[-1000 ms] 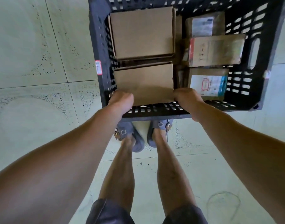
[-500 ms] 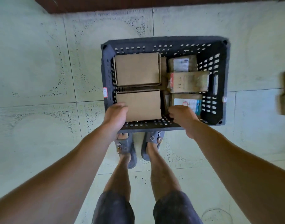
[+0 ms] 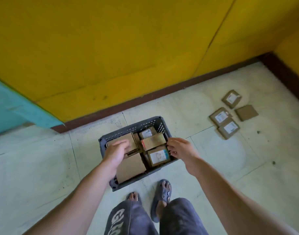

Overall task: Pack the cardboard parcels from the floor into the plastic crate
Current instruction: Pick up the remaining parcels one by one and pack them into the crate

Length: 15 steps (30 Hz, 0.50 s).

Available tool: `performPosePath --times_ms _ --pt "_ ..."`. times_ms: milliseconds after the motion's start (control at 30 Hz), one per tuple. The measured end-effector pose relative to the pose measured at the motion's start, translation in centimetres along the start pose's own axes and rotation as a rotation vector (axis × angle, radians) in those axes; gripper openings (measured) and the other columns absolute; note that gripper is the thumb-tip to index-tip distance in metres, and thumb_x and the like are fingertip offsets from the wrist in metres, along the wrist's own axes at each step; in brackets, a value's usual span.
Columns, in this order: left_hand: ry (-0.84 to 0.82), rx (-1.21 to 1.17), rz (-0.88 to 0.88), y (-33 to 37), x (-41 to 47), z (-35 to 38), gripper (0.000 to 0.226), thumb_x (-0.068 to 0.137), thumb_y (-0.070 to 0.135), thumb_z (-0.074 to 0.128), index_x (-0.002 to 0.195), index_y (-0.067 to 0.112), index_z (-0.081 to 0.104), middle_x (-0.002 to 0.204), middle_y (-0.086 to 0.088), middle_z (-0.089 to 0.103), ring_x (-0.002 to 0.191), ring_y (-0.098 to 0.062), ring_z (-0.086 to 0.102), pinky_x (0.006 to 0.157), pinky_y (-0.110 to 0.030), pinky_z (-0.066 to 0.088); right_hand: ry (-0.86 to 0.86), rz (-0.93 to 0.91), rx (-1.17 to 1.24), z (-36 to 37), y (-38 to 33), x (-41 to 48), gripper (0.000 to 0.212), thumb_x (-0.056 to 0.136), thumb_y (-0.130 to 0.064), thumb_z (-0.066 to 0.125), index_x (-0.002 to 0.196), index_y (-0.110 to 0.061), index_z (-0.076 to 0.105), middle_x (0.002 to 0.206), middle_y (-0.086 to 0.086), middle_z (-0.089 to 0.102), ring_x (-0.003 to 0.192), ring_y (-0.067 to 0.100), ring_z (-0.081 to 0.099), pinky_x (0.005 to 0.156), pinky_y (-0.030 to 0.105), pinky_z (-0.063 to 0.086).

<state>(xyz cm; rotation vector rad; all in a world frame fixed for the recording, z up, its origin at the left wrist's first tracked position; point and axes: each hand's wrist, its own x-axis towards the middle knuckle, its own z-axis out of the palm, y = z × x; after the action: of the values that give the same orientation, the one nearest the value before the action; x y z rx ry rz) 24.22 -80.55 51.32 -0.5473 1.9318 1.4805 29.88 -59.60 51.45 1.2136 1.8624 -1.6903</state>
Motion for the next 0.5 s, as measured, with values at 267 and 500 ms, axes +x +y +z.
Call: performPosePath --times_ms 267,500 --pt "-0.257 0.083 0.133 7.1 -5.2 15.9 0.031 0.098 0.019 0.049 0.126 0.011 0.060 0.115 -0.004 0.068 0.106 -0.017 0.063 0.090 -0.030 0.050 0.196 -0.069 0.194 -16.2 0.7 -6.4 0.026 0.095 -0.015 0.054 0.119 -0.012 0.064 0.114 0.006 0.066 0.105 0.019 0.062 0.094 0.033 0.050" --pt "-0.426 0.205 0.146 8.2 -10.1 36.3 0.032 0.100 0.020 0.046 0.128 0.010 0.057 0.120 -0.006 0.065 0.106 -0.017 0.062 0.085 -0.029 0.050 0.299 -0.088 0.396 -34.7 6.9 -5.8 0.030 0.096 -0.014 0.054 0.125 -0.008 0.061 0.120 0.006 0.064 0.109 0.020 0.061 0.095 0.033 0.048"
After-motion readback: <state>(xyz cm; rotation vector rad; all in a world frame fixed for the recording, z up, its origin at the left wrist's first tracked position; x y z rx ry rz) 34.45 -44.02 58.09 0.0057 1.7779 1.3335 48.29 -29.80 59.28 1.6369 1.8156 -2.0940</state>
